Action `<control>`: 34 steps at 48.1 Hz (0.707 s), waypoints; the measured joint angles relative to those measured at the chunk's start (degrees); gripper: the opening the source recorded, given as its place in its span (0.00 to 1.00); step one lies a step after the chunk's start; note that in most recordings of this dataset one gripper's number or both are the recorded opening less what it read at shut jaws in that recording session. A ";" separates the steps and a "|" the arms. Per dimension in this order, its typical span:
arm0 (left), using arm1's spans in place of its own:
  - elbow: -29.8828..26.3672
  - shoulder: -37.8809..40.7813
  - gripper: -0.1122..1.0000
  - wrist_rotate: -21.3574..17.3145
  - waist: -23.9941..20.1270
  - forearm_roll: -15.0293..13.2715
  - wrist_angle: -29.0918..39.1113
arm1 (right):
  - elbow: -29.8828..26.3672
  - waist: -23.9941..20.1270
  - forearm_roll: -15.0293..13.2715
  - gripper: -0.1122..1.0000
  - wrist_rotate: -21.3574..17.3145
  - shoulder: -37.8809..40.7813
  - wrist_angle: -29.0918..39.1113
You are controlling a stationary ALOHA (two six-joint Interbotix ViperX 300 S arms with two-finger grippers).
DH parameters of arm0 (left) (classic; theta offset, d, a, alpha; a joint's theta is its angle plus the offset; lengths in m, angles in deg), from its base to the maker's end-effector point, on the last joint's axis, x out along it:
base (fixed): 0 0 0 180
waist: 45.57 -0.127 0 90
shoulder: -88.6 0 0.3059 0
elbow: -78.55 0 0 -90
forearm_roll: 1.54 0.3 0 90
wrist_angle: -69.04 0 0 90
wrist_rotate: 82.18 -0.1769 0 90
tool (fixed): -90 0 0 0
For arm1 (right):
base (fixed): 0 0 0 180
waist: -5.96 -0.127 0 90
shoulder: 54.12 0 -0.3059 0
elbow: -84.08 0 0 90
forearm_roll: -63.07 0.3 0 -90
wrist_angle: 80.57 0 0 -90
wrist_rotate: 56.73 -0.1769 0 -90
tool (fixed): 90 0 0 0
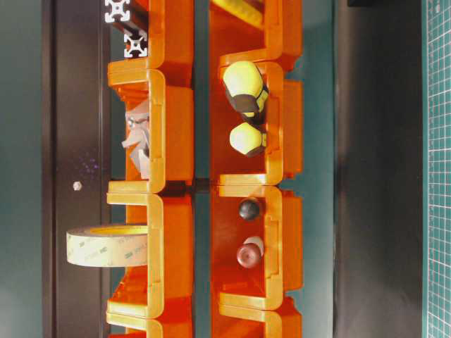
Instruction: Pick cutter from container rack with right arm.
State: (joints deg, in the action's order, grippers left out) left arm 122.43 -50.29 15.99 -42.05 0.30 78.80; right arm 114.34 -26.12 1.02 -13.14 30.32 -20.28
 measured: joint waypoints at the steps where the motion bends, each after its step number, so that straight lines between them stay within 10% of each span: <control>1: 0.00 0.00 0.10 0.00 -0.09 0.00 0.00 | -0.44 -0.44 0.00 0.35 0.00 -0.09 0.35; 34: 0.00 -1.93 0.10 0.00 -0.26 0.00 2.64 | -16.79 -17.31 2.64 0.35 0.18 -4.22 4.75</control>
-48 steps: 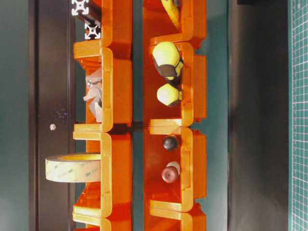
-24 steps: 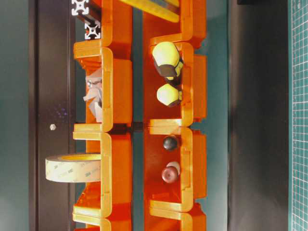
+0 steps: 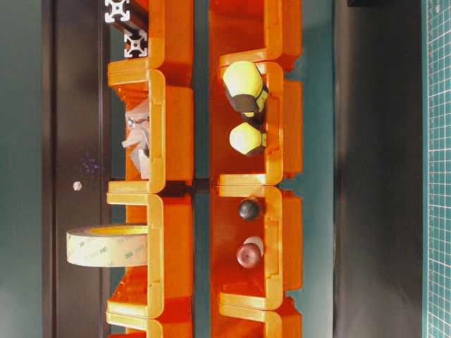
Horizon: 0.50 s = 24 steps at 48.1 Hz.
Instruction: Pick cutter from container rack with right arm.
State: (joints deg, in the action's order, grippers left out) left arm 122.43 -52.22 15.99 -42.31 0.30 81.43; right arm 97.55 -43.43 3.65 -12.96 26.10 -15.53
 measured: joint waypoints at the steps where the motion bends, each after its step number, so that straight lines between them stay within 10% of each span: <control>1: 0.00 0.00 0.10 0.09 -0.09 0.00 0.00 | -0.35 -0.09 0.35 0.35 0.00 0.35 -0.44; 24: 0.18 -0.18 0.10 0.00 -0.62 0.00 0.18 | -1.49 8.17 4.22 0.35 1.32 16.52 -23.20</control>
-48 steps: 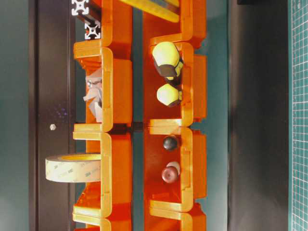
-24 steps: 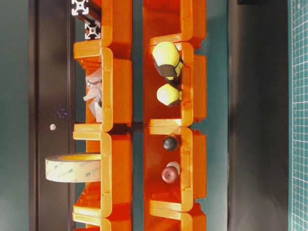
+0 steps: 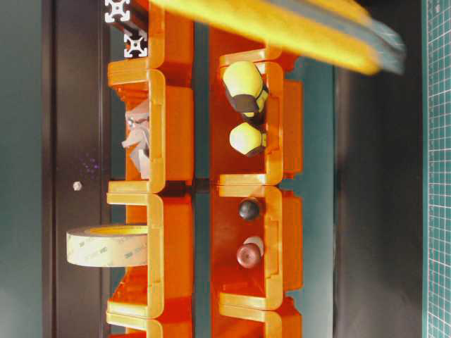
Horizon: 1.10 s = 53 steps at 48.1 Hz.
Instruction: Pick cutter from container rack with right arm.
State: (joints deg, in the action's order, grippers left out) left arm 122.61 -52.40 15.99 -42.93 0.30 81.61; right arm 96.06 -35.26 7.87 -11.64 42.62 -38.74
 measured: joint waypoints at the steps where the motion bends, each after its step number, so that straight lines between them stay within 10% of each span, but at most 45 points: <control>1: 0.09 -0.09 0.10 0.09 0.00 0.00 0.09 | 0.00 0.70 0.00 0.35 0.44 0.70 -0.97; 33: 0.97 -1.58 0.10 -0.09 -3.08 0.00 0.09 | 1.14 19.07 -1.93 0.35 19.86 11.07 -19.25; 53: 1.41 -0.79 0.10 0.35 -3.16 0.00 -1.49 | 2.90 23.03 -2.37 0.35 22.50 14.41 -24.87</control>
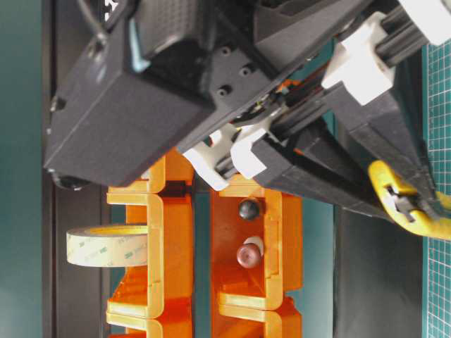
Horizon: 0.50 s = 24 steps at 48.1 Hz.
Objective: Pick cutter from container rack with right arm.
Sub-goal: 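Carry the cutter over the mat and lower it with the right gripper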
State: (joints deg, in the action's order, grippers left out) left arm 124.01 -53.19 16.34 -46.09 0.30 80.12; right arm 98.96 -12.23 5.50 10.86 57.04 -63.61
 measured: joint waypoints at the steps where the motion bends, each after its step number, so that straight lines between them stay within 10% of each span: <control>1: 0.00 0.00 0.10 0.00 0.09 0.09 0.00 | 0.00 0.00 0.00 0.35 0.00 0.00 -0.18; 24: 0.44 -0.09 0.10 0.09 0.26 0.09 0.88 | 3.69 -0.79 2.81 0.35 -0.62 -0.18 -1.23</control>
State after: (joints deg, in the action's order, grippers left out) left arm 124.45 -53.28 16.43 -45.83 0.39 80.99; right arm 102.65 -13.02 8.31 10.24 56.86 -64.84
